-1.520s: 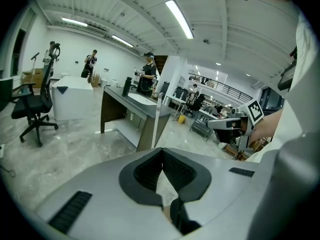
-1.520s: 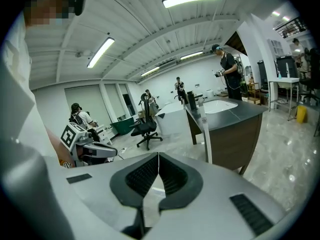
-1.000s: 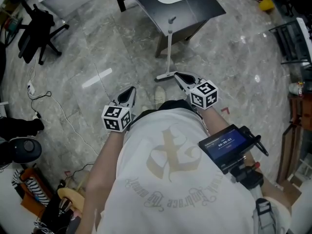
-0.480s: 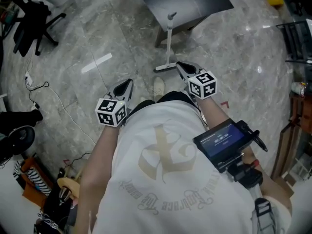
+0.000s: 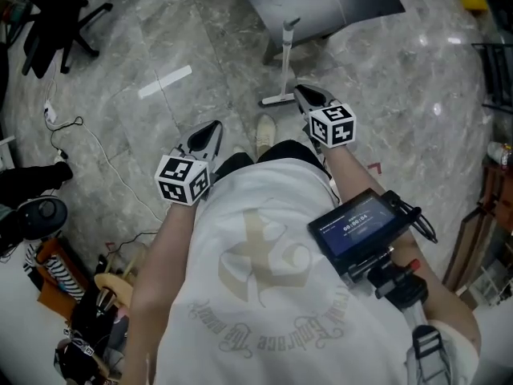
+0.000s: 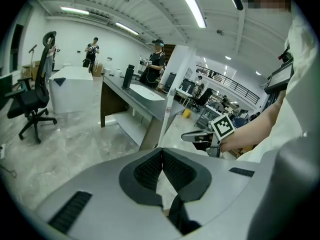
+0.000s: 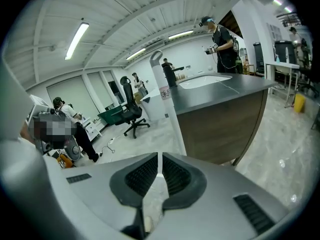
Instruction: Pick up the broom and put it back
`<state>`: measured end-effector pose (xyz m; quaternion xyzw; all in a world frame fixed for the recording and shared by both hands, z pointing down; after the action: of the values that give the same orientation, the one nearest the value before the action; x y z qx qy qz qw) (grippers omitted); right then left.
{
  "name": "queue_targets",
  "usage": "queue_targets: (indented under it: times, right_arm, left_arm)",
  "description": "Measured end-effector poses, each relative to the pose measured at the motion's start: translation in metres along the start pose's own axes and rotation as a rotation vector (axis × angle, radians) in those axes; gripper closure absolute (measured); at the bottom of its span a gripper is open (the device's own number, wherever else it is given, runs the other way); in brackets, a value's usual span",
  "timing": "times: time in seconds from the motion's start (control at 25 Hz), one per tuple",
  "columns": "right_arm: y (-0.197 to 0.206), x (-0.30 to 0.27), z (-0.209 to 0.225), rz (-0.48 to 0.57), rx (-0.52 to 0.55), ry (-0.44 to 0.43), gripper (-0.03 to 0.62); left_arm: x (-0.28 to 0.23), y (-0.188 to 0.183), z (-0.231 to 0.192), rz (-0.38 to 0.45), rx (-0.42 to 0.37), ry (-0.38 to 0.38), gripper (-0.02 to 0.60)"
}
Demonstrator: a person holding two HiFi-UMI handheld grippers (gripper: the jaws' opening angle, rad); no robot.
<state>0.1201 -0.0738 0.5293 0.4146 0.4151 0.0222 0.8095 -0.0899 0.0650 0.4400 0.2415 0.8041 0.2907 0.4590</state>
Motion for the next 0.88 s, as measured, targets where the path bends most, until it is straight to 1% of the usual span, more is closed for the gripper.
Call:
queue_targets:
  times: [0.16,0.36,0.56,0.76,0.88]
  right_arm:
    - [0.006,-0.025,0.019,-0.029,-0.005,-0.009,0.574]
    - [0.014,-0.045,0.029,-0.053,0.000,-0.022,0.571]
    - [0.014,-0.066,0.035,-0.076,0.010,-0.020,0.530]
    - [0.024,-0.099,0.035,-0.108,0.023,-0.007,0.487]
    - [0.025,-0.103,0.040,-0.120,0.010,0.008,0.453]
  left_arm:
    - [-0.014,0.000,-0.006,-0.007,0.020,-0.027,0.569]
    - [-0.019,0.006,-0.005,-0.010,0.039,-0.056,0.569]
    - [-0.016,0.008,-0.008,-0.005,0.057,-0.082,0.569]
    - [-0.007,0.025,-0.024,-0.002,0.089,-0.127,0.569]
    - [-0.003,0.028,-0.019,0.001,0.102,-0.136,0.569]
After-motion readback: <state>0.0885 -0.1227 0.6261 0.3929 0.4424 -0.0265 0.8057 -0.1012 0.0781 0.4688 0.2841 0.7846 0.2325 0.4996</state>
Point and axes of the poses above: the fingertips, and each gripper's own axes: x backward along the fingers, z to its right, y out of its underside, the point moved 4 cm from there along x, backward along the fingers, and after that the axes turned 3 degrees about y, right-handed, at the moved point
